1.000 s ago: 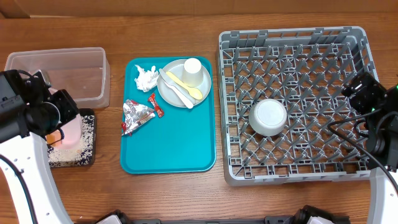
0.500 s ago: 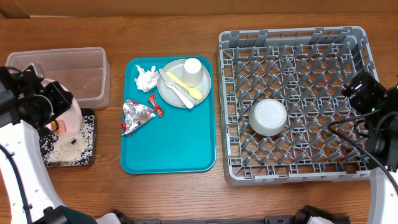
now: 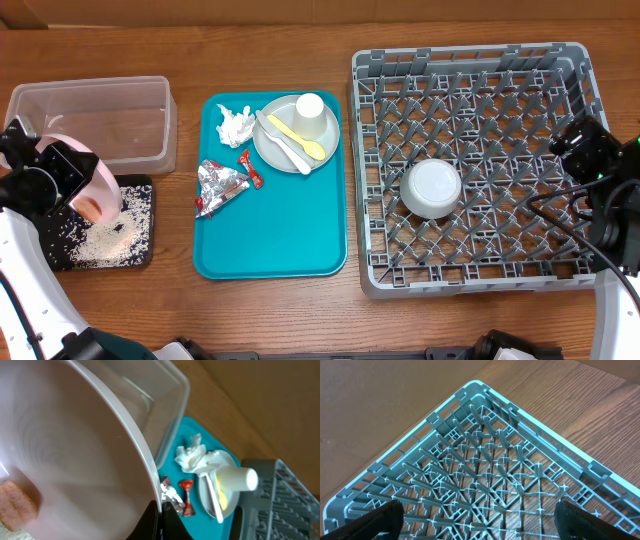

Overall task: Sort waste into correct bins and load items into the dishwasher rack
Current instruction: 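Tilt the white plate, sliding the orange cracker onto the black tray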

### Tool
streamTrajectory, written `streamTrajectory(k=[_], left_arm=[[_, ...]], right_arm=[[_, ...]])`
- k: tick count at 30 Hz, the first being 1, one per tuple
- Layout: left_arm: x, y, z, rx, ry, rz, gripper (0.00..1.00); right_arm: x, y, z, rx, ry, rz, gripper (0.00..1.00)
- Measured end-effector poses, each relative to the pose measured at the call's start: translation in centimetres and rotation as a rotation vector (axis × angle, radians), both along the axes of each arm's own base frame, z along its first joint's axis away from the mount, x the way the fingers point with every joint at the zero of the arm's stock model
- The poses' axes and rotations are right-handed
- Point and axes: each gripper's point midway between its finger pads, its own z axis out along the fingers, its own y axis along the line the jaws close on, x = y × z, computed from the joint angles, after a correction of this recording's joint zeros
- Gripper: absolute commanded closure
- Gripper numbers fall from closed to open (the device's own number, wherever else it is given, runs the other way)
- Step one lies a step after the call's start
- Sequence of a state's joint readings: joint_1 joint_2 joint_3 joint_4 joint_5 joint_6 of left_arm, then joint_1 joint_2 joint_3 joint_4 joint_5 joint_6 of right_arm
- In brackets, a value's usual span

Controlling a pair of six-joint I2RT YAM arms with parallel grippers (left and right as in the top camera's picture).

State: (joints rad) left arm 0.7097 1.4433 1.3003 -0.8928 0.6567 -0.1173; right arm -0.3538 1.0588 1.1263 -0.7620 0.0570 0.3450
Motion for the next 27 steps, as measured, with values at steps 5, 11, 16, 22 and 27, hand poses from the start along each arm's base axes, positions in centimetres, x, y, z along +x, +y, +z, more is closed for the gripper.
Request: streamTrajectory(k=[5,11,16,22,27], left_arm=[[0.4,-0.7,0.6,-0.016,-0.043,-0.046,0.96],[0.4,-0.9,0.8,-0.025,-0.051,-0.054,0.96],[0.3,-1.1,0.7,-0.033,-0.048,-0.055,0.96],[0.6,-1.4,1.3,-0.022,-0.092,-0.104,0.96],[0.8,-1.9,1.8,-0.025,-0.132,-0.145,0.96]], right_arm=[[0.0,0.0,0.0,-0.001,0.0,0.001,0.0],[0.0,0.0,0.0,0.0,0.0,0.001,0.0],[0.0,0.0,0.0,0.0,0.0,0.001,0.0],[0.0,0.0,0.0,0.0,0.0,0.001,0.0],[0.0,0.0,0.0,0.0,-0.001,0.0,0.0]])
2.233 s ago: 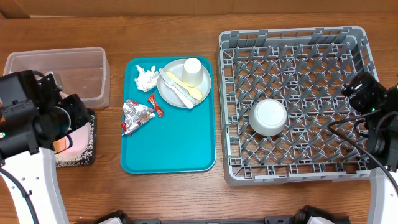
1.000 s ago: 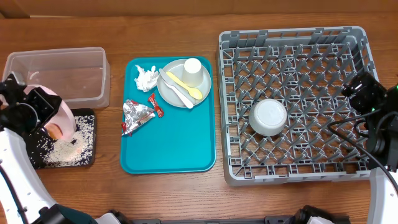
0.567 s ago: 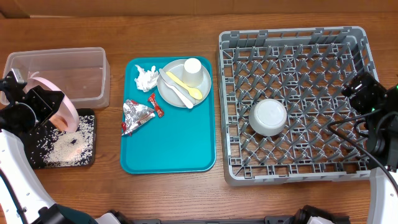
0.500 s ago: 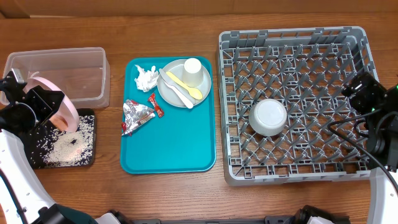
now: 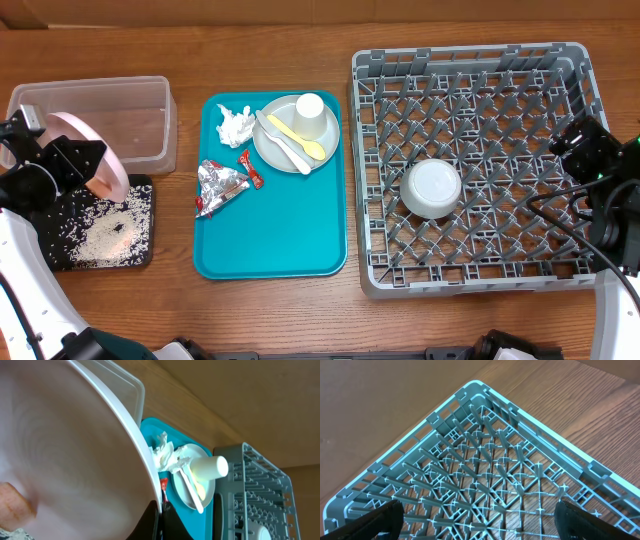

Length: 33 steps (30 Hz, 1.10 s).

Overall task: Sort waste into correct bins and load items into the dishwasher rack
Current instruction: 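Tilt the white plate, sliding the orange cracker onto the black tray, then set the white plate back on the teal tray and open the left gripper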

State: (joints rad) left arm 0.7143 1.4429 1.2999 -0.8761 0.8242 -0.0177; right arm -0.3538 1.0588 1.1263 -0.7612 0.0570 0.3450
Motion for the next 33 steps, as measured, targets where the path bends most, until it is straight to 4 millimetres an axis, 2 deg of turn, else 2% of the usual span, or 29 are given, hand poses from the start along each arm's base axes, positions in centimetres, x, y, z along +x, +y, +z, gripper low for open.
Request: streamTrajectory(k=[7,26,30,33], left_arm=[[-0.6,-0.4,-0.5,-0.028,0.038,0.004,0.96],[-1.9,0.9,-2.6,-0.014,0.185,0.122,0.96],[-2.1,0.6,-2.1,-0.02,0.177,0.122,0.96],[-2.6,-0.5,-0.9,-0.013,0.147,0.098,0.96]], right_arm=[[0.0,0.0,0.0,0.0,0.0,0.001,0.0],[0.0,0.0,0.0,0.0,0.0,0.001,0.0],[0.0,0.0,0.0,0.0,0.0,0.0,0.0],[0.0,0.0,0.0,0.0,0.001,0.001,0.0]])
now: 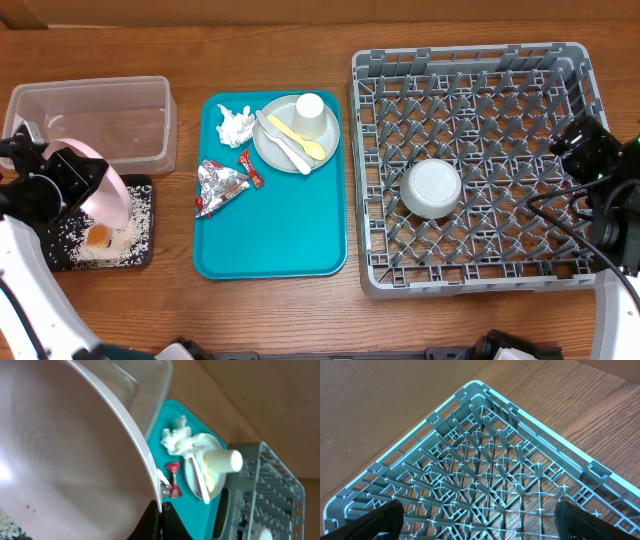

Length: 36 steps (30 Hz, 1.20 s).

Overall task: Sort waste into correct bins and load items into the dishwasher rack
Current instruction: 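Set the white plate back on the teal tray and open the left gripper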

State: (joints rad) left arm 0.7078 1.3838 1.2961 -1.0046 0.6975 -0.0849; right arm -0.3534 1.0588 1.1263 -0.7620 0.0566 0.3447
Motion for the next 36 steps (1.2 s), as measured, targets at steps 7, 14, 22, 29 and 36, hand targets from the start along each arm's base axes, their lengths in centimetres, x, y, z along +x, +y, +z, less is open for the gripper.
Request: streamTrajectory(k=[7,14,22,29,36], left_arm=[[-1.6,-6.6,3.9,0.047,-0.088,-0.168,0.96],[-3.9,-15.0,2.9,0.096,0.013,-0.419,0.96],[-5.5,-21.4,0.2,0.211,0.156,-0.596,0.96],[-5.7,-25.3,-3.3,0.341,0.289,-0.65,0.96],[-5.1,-28.8,-8.2,0.41,0.425,-0.689,0.96]], right_arm=[[0.0,0.0,0.0,0.0,0.0,0.0,0.0],[0.0,0.0,0.0,0.0,0.0,0.0,0.0],[0.0,0.0,0.0,0.0,0.0,-0.001,0.0],[0.0,0.0,0.0,0.0,-0.001,0.0,0.0],[0.0,0.0,0.0,0.0,0.0,0.0,0.0]])
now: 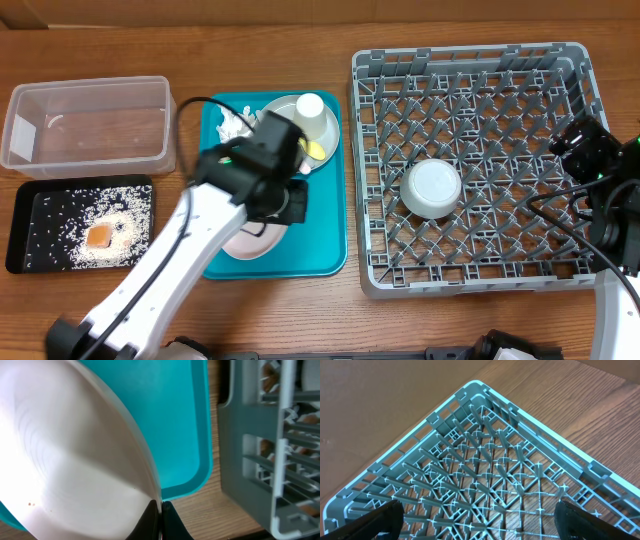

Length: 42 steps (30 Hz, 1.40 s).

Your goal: Sort waste into correct bins and load items into the dishwasher rack

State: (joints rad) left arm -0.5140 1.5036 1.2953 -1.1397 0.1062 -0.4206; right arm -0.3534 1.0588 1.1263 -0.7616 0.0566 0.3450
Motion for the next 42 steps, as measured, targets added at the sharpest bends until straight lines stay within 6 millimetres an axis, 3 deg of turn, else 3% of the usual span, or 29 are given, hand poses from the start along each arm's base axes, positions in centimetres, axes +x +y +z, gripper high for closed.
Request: streamTrajectory(k=[6,12,14,17,19,25,30,32,34,39,42], left_arm=[[-0.4,-1.1,-3.1,0.074,0.081,0.02,0.96],[-0.6,-2.6,-4.7,0.094,0.097,0.006,0.95],[-0.5,-3.2,-5.0,0.09,0.092,-0.007,0.86],[-0.5,-3.7,-5.2,0.087,0.087,-0.009,0.53],[-0.4,-3.6,-5.2,0.088,0.088,-0.002,0.45],[-0.5,-3.5,-5.2,0.094,0.091,0.006,0.53],[-1.5,-2.7,-5.0,0.122,0.126,0.006,0.51],[-2.0,-2.0,-4.0,0.144,0.13,0.008,0.4],[-2.2,-1.0,-2.2,0.169,0.111,0.036,0.0],[-1.0,3.4,4.2,0.155,-0.053,0.215,0.0],[-0.3,8.0,6.9,0.136,-0.125,0.386,0.0]], right_arm=[[0.0,0.0,0.0,0.0,0.0,0.0,0.0],[0.0,0.0,0.0,0.0,0.0,0.0,0.0],[0.0,0.0,0.0,0.0,0.0,0.0,0.0],[0.0,0.0,0.0,0.0,0.0,0.0,0.0],[0.0,0.0,0.0,0.0,0.0,0.0,0.0],[0.0,0.0,0.0,-0.001,0.0,0.0,0.0],[0.0,0.0,0.0,0.0,0.0,0.0,0.0],[0.0,0.0,0.0,-0.001,0.0,0.0,0.0],[0.0,0.0,0.0,0.0,0.0,0.0,0.0],[0.0,0.0,0.0,0.0,0.0,0.0,0.0],[0.0,0.0,0.0,-0.001,-0.001,0.0,0.0]])
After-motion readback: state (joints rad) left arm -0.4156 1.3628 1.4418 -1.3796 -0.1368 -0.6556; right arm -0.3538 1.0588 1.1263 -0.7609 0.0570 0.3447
